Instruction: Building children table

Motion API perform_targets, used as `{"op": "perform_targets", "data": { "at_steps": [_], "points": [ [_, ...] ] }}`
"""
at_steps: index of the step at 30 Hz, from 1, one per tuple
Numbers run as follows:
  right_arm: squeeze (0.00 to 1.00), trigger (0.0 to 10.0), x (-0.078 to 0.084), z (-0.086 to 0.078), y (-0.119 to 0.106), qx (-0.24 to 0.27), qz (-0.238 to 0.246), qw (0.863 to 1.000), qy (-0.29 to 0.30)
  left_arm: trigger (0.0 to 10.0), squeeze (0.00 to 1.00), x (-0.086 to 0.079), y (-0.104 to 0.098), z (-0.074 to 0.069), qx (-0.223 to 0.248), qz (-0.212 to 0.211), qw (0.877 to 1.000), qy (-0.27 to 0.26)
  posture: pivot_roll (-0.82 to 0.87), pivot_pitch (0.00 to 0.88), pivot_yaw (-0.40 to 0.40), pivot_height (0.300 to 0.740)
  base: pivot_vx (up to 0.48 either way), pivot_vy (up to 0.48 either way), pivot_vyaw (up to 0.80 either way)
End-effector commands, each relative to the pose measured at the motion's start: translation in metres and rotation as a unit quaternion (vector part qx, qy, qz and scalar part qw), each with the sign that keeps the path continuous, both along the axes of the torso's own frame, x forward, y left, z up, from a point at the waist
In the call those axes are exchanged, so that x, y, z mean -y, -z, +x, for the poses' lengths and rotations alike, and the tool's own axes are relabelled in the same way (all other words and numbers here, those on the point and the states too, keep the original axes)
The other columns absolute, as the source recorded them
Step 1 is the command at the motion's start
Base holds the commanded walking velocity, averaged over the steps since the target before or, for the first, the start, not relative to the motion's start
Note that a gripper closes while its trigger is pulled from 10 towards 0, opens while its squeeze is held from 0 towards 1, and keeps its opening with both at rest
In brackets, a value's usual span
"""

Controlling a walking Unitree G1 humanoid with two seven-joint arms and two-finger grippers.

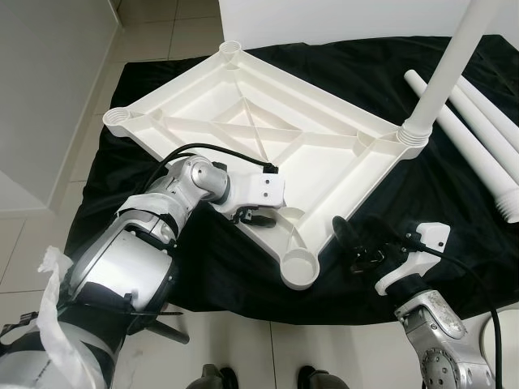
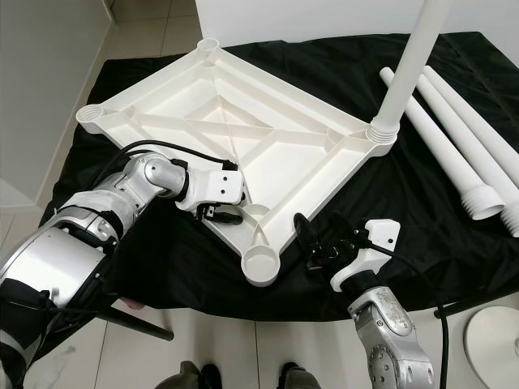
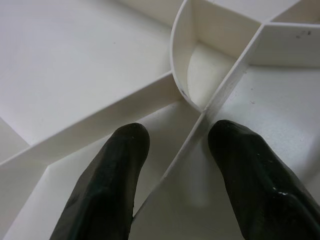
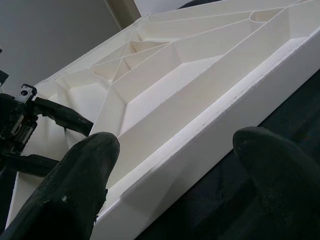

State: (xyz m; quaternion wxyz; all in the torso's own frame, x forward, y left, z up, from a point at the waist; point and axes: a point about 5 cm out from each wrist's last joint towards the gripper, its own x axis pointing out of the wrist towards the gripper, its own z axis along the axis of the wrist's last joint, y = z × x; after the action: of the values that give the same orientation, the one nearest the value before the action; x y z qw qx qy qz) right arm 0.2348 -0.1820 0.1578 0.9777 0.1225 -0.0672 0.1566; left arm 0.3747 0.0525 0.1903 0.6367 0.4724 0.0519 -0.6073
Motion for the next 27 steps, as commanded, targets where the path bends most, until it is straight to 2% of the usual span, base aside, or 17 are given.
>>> {"op": "perform_targets", "data": {
  "at_steps": [1,4,5,7,20,23,27],
  "points": [
    [0.00,10.0,-0.001,-0.003,0.005,-0.009,0.005,1.000,0.002,6.8,0.00,-0.008,0.020,-0.002,-0.032,0.042,0.998,-0.020,-0.11,0.180,0.125,0.740,0.000,0.000,0.00],
    [0.00,10.0,-0.001,-0.003,0.005,-0.010,0.004,1.000,0.002,6.8,0.00,-0.009,0.020,-0.003,-0.049,0.040,0.998,-0.024,-0.12,0.178,0.128,0.740,0.000,0.000,0.00],
    [0.00,10.0,-0.001,-0.003,0.005,-0.010,0.004,1.000,0.003,0.0,0.00,-0.010,0.021,-0.003,-0.065,0.036,0.997,-0.026,-0.12,0.176,0.130,0.740,0.000,0.000,0.00],
    [0.00,10.0,-0.001,-0.004,0.006,-0.011,0.004,1.000,0.004,0.0,0.00,-0.010,0.020,-0.004,-0.083,0.026,0.996,-0.025,-0.12,0.173,0.132,0.740,0.000,0.000,0.00],
    [0.00,10.0,-0.003,-0.003,0.008,-0.012,0.006,1.000,0.001,0.0,0.00,-0.010,0.026,-0.007,-0.103,0.016,0.994,-0.018,-0.12,0.157,0.131,0.740,0.000,0.000,0.00],
    [0.00,10.0,-0.002,-0.003,0.008,-0.011,0.006,1.000,0.002,0.0,0.00,-0.004,0.021,-0.006,-0.103,-0.033,0.994,-0.029,-0.12,0.153,0.132,0.740,0.000,0.000,0.00],
    [0.00,10.0,-0.003,-0.003,0.008,-0.010,0.006,1.000,0.003,0.0,0.00,0.000,0.017,-0.005,-0.100,-0.056,0.993,-0.029,-0.12,0.151,0.135,0.740,0.000,0.000,0.00]
  ]
}}
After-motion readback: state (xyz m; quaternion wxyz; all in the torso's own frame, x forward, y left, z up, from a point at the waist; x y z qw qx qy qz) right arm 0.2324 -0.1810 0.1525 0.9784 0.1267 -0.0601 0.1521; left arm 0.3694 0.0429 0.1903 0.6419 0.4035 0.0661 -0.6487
